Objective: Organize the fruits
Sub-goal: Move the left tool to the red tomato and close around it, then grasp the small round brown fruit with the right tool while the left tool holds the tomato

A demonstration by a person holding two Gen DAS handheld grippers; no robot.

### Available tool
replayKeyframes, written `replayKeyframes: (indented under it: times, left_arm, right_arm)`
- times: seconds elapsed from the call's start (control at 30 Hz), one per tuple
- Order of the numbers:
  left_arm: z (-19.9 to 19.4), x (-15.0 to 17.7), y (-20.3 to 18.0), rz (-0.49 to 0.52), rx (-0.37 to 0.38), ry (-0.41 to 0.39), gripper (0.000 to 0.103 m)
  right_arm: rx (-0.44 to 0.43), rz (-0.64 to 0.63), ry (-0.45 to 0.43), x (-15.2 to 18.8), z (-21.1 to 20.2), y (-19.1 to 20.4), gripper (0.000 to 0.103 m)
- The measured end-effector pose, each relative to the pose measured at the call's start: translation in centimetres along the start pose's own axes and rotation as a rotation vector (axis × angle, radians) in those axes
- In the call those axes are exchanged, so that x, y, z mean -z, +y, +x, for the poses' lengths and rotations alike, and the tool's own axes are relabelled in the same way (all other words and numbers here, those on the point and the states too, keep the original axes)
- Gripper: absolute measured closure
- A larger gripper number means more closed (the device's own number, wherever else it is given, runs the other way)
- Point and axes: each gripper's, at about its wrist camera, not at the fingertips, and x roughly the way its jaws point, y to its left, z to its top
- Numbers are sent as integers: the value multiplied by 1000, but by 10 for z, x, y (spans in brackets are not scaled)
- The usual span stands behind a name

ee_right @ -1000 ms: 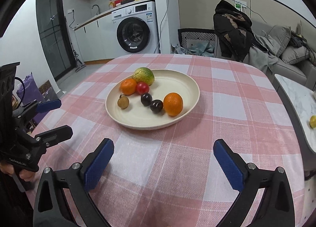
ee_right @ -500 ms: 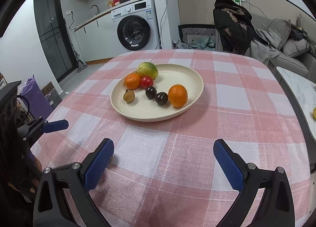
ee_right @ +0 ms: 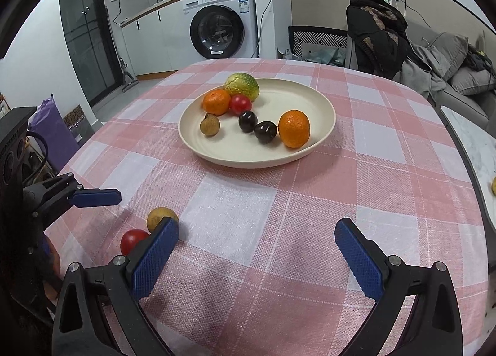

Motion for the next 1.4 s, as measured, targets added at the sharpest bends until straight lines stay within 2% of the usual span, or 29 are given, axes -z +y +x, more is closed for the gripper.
replayKeyframes:
  times: [0.17, 0.37, 0.43, 0.5, 0.63, 0.8, 0.93, 1.03, 1.1, 1.17, 1.23, 1.33, 1.4]
  left_arm:
    - [5, 1, -2, 3, 54, 32, 34]
    - [6, -1, 0, -19, 57, 26, 51]
    - [5, -1, 2, -26, 77, 25, 67]
    - [5, -1, 4, -36, 102, 28, 76]
    - [3, -1, 6, -39, 110, 25, 76]
    - [-9, -4, 14, -60, 97, -27, 76]
    - [-23, -9, 28, -100, 54, -92, 76]
    - [-30, -12, 39, -132, 4, -129, 76]
    - [-33, -13, 45, -143, -18, -145, 76]
    - [-35, -14, 50, -157, -28, -154, 76]
    - [-35, -15, 54, -164, -35, -159, 76]
    - [-35, -14, 58, -170, -42, -160, 76]
    - [-34, -14, 60, -176, -41, -157, 76]
  right_arm:
    - [-3, -1, 0, 1, 0, 0, 0]
    - [-5, 0, 1, 1, 1, 0, 0]
    - [-6, 2, 1, 0, 1, 0, 0]
    - [-7, 7, 2, 0, 1, -1, 0]
    - [-10, 15, 0, 0, 1, -3, 0]
    - [-4, 19, -3, -1, 2, -5, 0]
    - [-22, 27, 13, 0, 4, -4, 0]
    - [-78, 0, 23, 0, 4, 5, 2]
    - [-129, -15, 41, 1, 6, 12, 9]
    - [-160, -25, 61, 1, 9, 20, 23]
    - [-175, -38, 81, 1, 15, 28, 26]
    - [-194, -75, 93, 2, 21, 40, 44]
    - [-207, -98, 93, 2, 22, 47, 48]
